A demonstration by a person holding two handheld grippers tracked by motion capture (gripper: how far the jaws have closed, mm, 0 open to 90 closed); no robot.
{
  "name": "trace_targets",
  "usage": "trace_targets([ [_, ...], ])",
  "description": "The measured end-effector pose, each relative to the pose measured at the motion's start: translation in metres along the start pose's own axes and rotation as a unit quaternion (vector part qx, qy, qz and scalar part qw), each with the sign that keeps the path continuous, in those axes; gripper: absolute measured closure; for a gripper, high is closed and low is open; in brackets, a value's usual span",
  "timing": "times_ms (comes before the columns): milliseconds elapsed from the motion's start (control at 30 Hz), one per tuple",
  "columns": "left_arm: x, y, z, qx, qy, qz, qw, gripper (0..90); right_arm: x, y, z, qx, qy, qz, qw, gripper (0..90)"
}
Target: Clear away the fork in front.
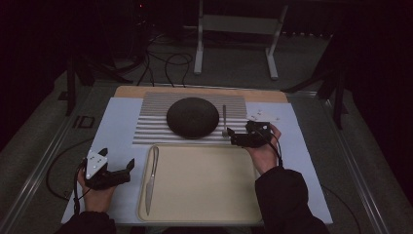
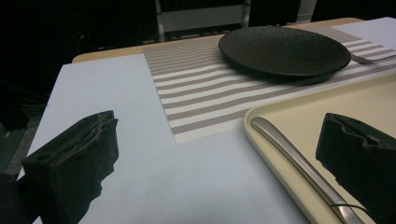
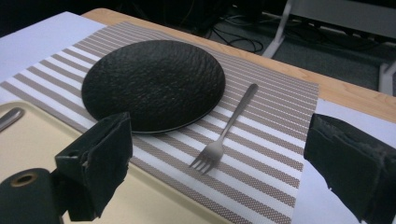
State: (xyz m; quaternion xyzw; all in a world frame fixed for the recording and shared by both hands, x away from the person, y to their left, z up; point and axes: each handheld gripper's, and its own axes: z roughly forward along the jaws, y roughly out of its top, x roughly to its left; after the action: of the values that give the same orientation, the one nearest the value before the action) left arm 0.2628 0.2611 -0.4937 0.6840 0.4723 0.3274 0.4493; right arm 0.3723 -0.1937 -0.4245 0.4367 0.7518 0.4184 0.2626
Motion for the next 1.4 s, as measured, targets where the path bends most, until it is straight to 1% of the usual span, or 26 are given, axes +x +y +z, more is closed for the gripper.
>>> trace_targets([
  [133,0.000,0.000,0.000,0.001,0.000,0.000,1.0000,0.0,-0.004,0.000,0.005,0.003,-0.002,0.007,1.0000,8.6],
  [167,0.000,0.000,0.000,0.001,0.000,0.001,1.0000,0.0,-0.005,0.000,0.008,0.009,-0.003,0.012,0.9999,8.6],
  [300,0.000,0.000,0.000,0.001,0.000,0.001,1.0000,0.0,-0.007,0.001,0.013,0.014,-0.007,0.018,0.9997,8.6],
  [500,0.000,0.000,0.000,0.001,0.000,0.000,1.0000,0.0,-0.014,0.010,0.024,0.020,-0.015,0.025,0.9994,8.6],
  [567,0.001,0.000,0.000,0.001,-0.001,0.000,1.0000,0.0,-0.017,0.012,0.031,0.028,-0.018,0.030,0.9990,8.6],
  [667,0.001,0.000,0.000,0.001,0.000,0.000,1.0000,0.0,-0.020,0.018,0.039,0.023,-0.018,0.048,0.9984,8.6],
  [700,0.001,0.000,0.000,0.000,0.000,-0.001,1.0000,0.0,-0.021,0.020,0.042,0.021,-0.019,0.048,0.9985,8.7],
  [733,0.001,0.000,0.000,0.000,0.000,-0.001,1.0000,0.0,-0.021,0.022,0.046,0.026,-0.020,0.048,0.9983,8.6],
  [833,0.001,0.000,0.000,0.000,0.000,-0.001,1.0000,0.0,-0.023,0.027,0.057,0.028,-0.024,0.048,0.9982,8.7],
  [867,0.001,0.000,0.000,-0.001,0.000,-0.001,1.0000,0.0,-0.024,0.028,0.061,0.032,-0.025,0.048,0.9980,8.7],
  [900,0.001,0.000,0.000,-0.001,0.000,-0.001,1.0000,0.0,-0.024,0.028,0.061,0.032,-0.025,0.048,0.9980,8.7],
  [933,0.001,0.000,-0.001,-0.002,0.000,-0.002,1.0000,0.0,-0.027,0.030,0.068,0.042,-0.027,0.046,0.9977,8.7],
  [967,0.001,0.000,-0.001,-0.003,0.000,-0.003,1.0000,0.0,-0.028,0.031,0.071,0.041,-0.027,0.047,0.9977,8.7],
  [1133,0.002,0.000,-0.001,-0.001,-0.001,-0.001,1.0000,0.0,-0.035,0.037,0.083,0.055,-0.034,0.040,0.9971,8.8],
  [1267,0.002,0.000,-0.001,-0.003,-0.001,-0.002,1.0000,0.0,-0.040,0.036,0.098,0.072,-0.043,0.033,0.9959,10.6],
  [1400,0.002,0.000,-0.001,-0.003,-0.001,-0.002,1.0000,0.0,-0.041,0.028,0.113,0.098,-0.053,0.026,0.9935,12.2],
])
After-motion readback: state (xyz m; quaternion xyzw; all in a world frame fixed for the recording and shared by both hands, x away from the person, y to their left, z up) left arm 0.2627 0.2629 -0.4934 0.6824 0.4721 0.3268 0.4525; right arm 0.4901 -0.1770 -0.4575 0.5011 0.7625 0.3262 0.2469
